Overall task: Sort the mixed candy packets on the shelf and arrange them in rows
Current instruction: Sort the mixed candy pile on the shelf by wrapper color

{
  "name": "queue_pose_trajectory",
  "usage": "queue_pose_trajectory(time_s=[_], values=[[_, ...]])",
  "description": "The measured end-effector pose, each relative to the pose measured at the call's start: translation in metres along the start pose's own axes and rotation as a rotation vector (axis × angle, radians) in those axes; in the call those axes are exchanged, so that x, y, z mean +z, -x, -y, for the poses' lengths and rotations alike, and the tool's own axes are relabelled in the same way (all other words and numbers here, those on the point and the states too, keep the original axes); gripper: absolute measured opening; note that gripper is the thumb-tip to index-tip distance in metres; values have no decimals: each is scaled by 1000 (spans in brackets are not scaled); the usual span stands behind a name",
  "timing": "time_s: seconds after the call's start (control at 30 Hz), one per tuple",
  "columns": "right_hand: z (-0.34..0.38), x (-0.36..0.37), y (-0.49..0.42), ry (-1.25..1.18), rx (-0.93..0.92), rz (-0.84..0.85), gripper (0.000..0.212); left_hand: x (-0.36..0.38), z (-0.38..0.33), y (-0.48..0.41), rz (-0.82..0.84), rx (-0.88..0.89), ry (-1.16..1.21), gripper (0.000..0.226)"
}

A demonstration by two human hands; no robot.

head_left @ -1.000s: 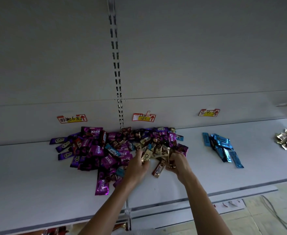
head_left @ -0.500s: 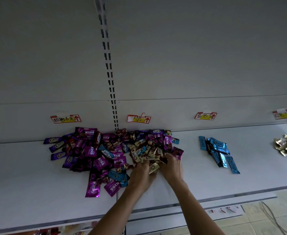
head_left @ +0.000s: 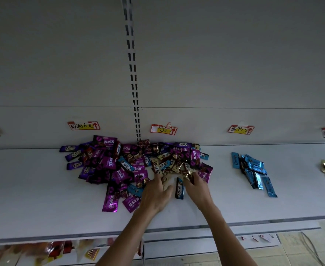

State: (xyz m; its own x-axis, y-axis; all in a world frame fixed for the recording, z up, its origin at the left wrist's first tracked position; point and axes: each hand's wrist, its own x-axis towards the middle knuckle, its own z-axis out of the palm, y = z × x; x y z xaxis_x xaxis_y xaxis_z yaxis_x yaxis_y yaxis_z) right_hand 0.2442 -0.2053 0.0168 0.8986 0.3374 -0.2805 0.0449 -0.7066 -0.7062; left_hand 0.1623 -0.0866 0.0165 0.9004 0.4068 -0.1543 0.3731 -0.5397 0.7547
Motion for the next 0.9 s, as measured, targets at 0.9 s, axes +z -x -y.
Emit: queue_pose_trajectory(time_s=[0.9], values=[[-6,-19,146,-524,60,-341,3,-77,0,89,-48,-53,419,21]])
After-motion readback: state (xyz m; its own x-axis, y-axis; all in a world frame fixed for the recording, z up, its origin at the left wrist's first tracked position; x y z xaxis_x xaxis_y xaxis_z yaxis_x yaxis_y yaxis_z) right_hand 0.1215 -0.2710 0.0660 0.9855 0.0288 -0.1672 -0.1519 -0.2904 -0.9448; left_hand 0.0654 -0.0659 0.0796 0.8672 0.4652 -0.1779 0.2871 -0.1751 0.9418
